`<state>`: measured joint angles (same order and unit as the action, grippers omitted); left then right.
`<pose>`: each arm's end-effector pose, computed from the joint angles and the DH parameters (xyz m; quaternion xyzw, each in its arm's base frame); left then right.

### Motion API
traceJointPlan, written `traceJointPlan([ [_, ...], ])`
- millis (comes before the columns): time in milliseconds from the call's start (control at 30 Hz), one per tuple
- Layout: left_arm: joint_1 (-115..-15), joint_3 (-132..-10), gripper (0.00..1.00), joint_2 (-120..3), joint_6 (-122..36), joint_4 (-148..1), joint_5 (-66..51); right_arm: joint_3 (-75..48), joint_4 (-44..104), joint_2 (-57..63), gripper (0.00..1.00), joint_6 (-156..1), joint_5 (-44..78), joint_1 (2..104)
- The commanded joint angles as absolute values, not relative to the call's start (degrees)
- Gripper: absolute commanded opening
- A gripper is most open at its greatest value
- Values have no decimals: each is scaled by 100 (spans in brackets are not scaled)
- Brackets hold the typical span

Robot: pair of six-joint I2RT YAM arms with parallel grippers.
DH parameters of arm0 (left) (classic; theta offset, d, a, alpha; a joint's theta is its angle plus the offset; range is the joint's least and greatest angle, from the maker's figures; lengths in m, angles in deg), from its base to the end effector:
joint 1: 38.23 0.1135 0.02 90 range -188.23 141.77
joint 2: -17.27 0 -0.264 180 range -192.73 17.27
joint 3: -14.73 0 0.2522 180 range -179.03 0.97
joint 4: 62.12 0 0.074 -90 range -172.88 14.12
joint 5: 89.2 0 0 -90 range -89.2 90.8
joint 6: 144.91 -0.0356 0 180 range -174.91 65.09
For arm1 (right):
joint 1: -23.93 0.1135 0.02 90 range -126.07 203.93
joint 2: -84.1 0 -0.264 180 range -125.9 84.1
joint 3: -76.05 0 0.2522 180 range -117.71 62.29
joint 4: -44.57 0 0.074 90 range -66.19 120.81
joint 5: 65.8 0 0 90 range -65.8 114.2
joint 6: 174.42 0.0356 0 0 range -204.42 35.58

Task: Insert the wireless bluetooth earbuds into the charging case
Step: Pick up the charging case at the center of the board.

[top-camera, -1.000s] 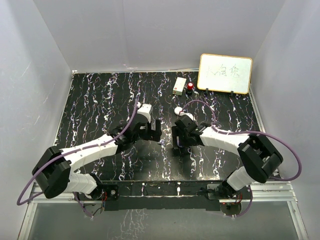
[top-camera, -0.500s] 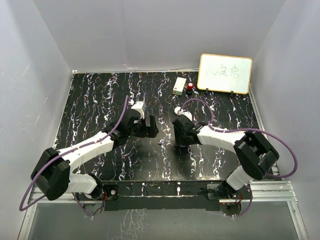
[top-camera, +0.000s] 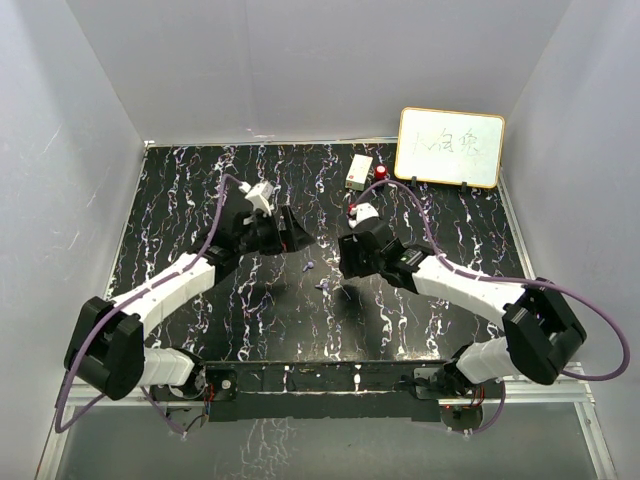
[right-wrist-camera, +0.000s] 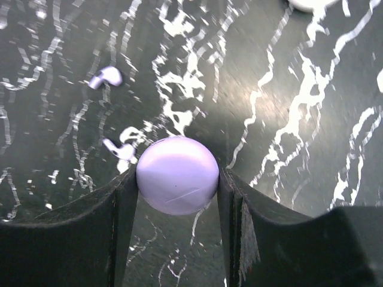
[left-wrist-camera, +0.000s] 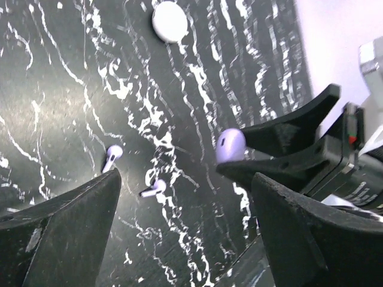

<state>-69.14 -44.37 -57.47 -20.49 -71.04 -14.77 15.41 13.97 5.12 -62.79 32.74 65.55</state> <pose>0.2455 -0.1581 0.2552 0.0477 0.8354 -0.3850 0.3893 0.2133 0.1825 0.2109 -0.1364 0.9242 0.1240 0.3344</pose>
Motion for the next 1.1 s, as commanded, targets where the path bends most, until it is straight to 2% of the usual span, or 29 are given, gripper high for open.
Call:
traceJointPlan([
  [0,-6506,-4333,86,-5728,-1269,-6019,-2995,1190,2201,536,12,-6916,2668,6572],
  [333,-6465,-4174,67,-6423,-452,-4890,-3977,972,2749,439,9,-7126,2005,6568],
  [633,-6459,-3942,63,-6482,-121,-4639,-3560,949,2931,518,9,-7154,1977,6572],
  [1067,-6468,-3856,59,-6880,196,-4121,-3669,852,3236,532,8,-7118,1736,6575],
])
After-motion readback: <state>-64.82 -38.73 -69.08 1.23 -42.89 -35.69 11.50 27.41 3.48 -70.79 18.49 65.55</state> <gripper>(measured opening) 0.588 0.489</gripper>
